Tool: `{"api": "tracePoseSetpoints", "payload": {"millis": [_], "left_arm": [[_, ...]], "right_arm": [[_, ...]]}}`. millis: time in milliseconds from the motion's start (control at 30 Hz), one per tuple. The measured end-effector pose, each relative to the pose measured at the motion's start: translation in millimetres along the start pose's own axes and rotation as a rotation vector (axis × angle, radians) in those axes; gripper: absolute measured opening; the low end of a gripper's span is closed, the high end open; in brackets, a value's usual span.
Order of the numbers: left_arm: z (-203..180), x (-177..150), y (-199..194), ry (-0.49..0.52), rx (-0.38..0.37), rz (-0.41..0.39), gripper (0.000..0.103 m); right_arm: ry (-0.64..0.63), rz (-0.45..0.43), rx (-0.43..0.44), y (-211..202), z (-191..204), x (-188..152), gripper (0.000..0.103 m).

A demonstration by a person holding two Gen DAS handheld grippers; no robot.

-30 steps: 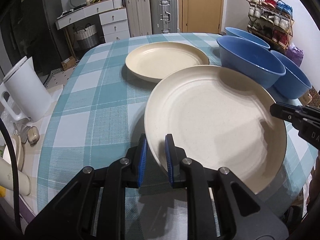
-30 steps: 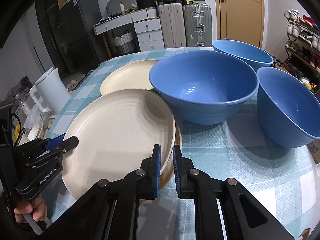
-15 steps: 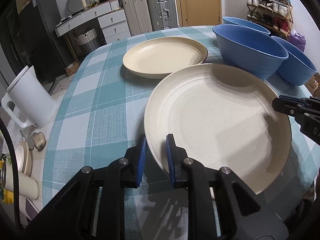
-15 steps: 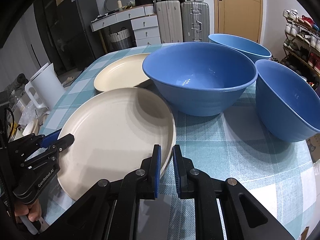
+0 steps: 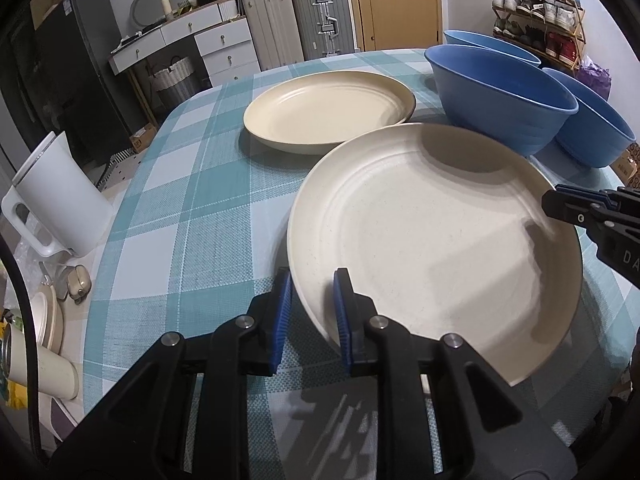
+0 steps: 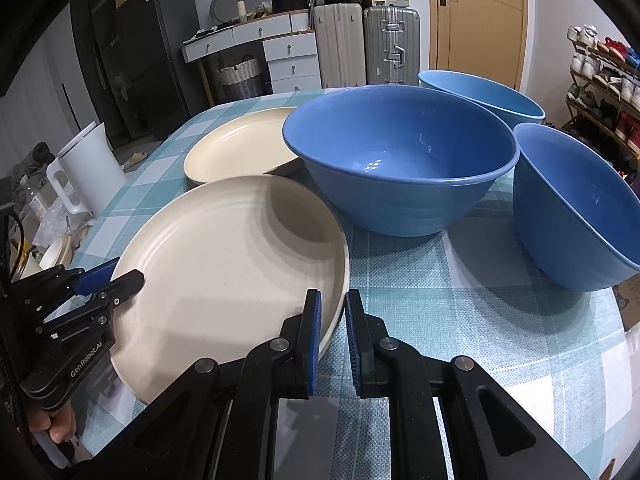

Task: Organize plates and bowls

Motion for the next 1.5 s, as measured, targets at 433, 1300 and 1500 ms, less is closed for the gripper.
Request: {"api": "tracePoseSetpoints", "payload": {"millis": [433, 1300, 1500], "left_arm": [[13, 16, -19, -0.114, -0.172, -0.050, 0.039], [92, 107, -110, -0.263, -0.149, -0.236, 0.102], [102, 123, -101, -0.273, -0.127, -0.220, 0.102]], "right_arm": [[-0.035, 0.003, 0.127, -25, 7, 10, 0.056], [-0.072, -0.295, 0.255, -148, 10, 150, 0.102], [-0.082, -0.276, 0.252, -139, 17, 177, 0.102]]}}
Point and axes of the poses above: each gripper's, at about its wrist camera, not at the fingertips, and y roughly the way its jaws point, z to its left, x to its top, the point moved 10 cm from there along y, roughly the way its jaws point, and after that the axes turned 4 degrees about -x, right-handed, at the moved point
